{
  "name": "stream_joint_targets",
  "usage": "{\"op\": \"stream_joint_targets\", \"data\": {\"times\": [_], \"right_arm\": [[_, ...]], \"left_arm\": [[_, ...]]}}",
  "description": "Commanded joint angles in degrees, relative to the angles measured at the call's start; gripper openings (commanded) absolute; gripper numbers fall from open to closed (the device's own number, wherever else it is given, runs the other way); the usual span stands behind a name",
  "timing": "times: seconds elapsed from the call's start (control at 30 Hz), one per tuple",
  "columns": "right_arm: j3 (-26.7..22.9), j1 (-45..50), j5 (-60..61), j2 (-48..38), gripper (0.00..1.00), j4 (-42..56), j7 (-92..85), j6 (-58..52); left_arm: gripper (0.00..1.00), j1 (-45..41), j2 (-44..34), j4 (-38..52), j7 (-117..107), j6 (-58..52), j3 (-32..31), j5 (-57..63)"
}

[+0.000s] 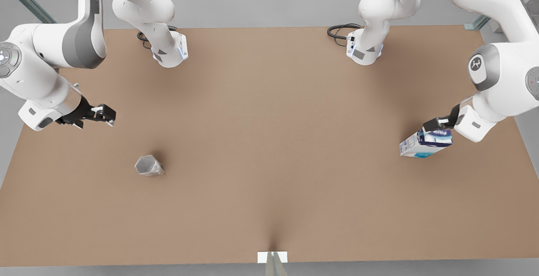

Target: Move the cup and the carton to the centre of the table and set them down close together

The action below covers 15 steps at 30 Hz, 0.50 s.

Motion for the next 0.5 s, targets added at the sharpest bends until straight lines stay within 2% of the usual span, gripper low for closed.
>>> {"op": "stream_joint_targets", "data": {"times": [0.0,0.1,0.2,0.23,0.33,0.47], "right_arm": [[0.07,0.37,0.02,-0.01,1.00,0.04,0.03,0.02],[-0.28,-0.08,1.78,0.86,1.00,0.66,3.82,-2.09],[0.16,3.44,1.60,2.54,1.00,0.13,3.55,-10.26],[0.07,2.83,1.34,4.20,1.00,-0.75,3.73,-9.13],[-0.10,2.48,0.29,3.50,1.00,-15.51,3.73,6.87],[-0.54,1.16,-1.30,3.59,1.00,-20.35,4.34,12.85]], "left_arm": [[1.00,-0.08,0.06,0.00,0.03,0.00,0.00,-0.02],[1.00,-0.08,0.50,0.00,0.03,0.09,0.00,-0.02],[1.00,-0.08,1.11,0.00,0.03,0.44,0.00,-0.02],[1.00,-0.08,1.11,0.00,0.03,0.44,0.00,0.07],[1.00,-0.08,1.11,0.00,0.03,0.44,0.00,0.06],[1.00,-0.08,1.64,0.00,0.12,0.53,0.00,0.07]]}}
